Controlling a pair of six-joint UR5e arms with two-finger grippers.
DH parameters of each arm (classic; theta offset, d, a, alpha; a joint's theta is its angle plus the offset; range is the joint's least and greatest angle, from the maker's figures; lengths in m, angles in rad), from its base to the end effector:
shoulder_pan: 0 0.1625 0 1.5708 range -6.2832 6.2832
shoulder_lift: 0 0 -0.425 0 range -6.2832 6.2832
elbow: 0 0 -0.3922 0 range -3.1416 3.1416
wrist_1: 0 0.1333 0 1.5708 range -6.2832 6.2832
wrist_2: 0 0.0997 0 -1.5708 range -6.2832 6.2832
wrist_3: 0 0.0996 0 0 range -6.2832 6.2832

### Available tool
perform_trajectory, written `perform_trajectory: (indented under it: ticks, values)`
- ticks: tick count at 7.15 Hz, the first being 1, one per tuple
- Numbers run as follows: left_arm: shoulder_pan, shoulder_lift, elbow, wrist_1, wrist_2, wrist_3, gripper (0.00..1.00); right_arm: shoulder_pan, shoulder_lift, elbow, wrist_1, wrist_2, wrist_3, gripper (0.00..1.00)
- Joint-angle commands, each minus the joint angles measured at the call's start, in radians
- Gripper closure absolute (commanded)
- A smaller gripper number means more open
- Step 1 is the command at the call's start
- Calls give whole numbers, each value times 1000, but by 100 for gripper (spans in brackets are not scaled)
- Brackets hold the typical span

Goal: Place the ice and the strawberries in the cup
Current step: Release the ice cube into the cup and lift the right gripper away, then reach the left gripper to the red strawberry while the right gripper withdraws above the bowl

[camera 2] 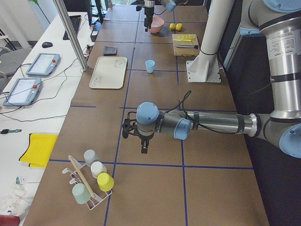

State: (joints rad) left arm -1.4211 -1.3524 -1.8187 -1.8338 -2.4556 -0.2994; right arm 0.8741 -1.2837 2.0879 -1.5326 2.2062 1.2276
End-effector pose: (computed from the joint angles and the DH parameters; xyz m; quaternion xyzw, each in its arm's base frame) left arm 0.0061 -0.4174 0.5975 0.0341 0.4422 -0.0046 0.8962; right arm -0.2759 -0.4454 0.2666 -0.0118 -0.4816 0.1042 0.8701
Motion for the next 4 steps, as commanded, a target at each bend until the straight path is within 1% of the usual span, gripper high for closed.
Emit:
perform_trajectory:
  ticks: [1,2,3,4]
  values:
    - [138,-40,7,-61,7,-206,0,171,-185,44,0,128,-301,0]
    - [236,-65,12,-76,97,-295,0,204,-234,38,3,135,-404,0]
    - [349,-83,18,-131,177,-411,0,218,-238,17,6,136,-446,0]
    - [438,-150,24,-142,184,-593,0,217,-238,6,9,130,-447,0]
